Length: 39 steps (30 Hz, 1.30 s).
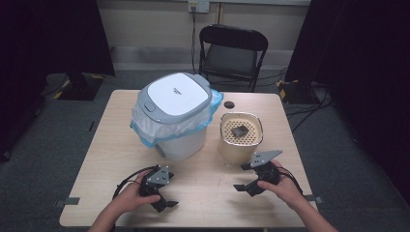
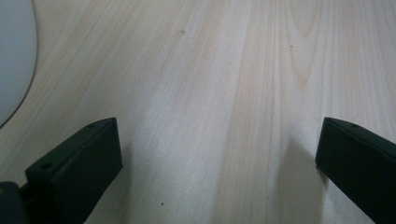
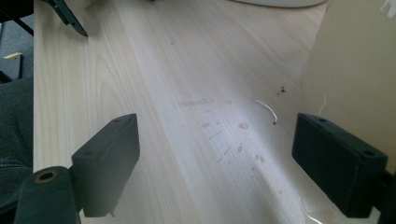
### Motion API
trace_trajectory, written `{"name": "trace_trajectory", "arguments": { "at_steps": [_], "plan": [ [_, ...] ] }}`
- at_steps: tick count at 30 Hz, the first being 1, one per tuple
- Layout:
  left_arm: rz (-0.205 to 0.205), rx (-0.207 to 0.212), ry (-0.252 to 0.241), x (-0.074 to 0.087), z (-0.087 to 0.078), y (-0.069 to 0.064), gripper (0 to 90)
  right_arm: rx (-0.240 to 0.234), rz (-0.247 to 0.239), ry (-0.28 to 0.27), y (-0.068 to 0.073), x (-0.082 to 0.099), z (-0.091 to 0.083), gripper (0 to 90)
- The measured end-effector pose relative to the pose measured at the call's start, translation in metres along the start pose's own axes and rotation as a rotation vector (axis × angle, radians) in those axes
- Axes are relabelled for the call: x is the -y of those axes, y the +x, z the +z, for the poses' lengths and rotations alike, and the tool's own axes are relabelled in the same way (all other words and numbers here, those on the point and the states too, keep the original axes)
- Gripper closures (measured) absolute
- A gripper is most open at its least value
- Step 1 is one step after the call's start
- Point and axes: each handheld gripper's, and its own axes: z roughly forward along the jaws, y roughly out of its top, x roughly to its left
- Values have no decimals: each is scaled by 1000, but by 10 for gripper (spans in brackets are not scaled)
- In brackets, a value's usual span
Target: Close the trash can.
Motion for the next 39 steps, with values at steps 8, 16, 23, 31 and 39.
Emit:
{"name": "trace_trajectory", "arguments": {
  "at_steps": [8, 16, 23, 31, 39],
  "plan": [
    [-5, 0, -3, 0, 0, 0, 0, 12, 10, 5, -2, 10, -2, 146],
    [-4, 0, -2, 0, 0, 0, 0, 25, 0, 15, -2, 14, 1, 146],
    [-5, 1, -2, 0, 0, 0, 0, 36, -14, 26, -2, 16, 3, 146],
    [-6, -2, -3, 0, 0, 0, 0, 47, -10, 32, -3, 23, 7, 146],
    [-4, 0, -3, 0, 0, 0, 0, 53, -25, 36, -2, 27, 10, 145]
  ]
}}
